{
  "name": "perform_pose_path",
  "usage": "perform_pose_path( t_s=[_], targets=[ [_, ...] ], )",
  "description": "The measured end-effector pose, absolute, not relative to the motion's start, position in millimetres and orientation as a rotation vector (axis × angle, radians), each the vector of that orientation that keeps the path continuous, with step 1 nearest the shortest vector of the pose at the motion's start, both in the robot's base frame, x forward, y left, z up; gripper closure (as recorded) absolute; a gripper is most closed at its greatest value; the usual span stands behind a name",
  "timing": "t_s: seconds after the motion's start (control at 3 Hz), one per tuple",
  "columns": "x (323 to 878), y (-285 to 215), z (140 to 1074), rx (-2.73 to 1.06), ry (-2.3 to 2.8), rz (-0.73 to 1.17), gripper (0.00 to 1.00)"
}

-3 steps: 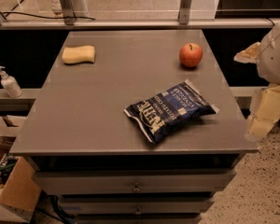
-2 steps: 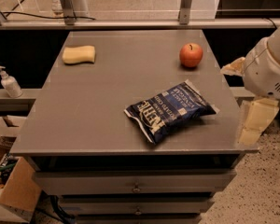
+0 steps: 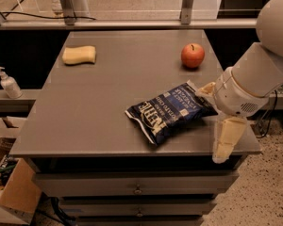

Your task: Pick blue chip bag

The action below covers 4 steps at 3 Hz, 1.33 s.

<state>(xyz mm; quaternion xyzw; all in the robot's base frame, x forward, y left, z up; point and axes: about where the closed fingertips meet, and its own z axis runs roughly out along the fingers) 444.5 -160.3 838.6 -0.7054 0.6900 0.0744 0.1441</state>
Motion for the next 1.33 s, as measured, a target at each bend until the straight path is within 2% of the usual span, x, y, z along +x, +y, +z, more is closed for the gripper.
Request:
perform_pose_path(
  t_s=[0.67, 1.33],
  targets=[
    [449.5, -152.4, 845.1, -2.053, 1.923, 0.157, 0.00],
    [479.9, -126.1, 839.4, -2.083, 1.750, 0.087, 0.00]
  ],
)
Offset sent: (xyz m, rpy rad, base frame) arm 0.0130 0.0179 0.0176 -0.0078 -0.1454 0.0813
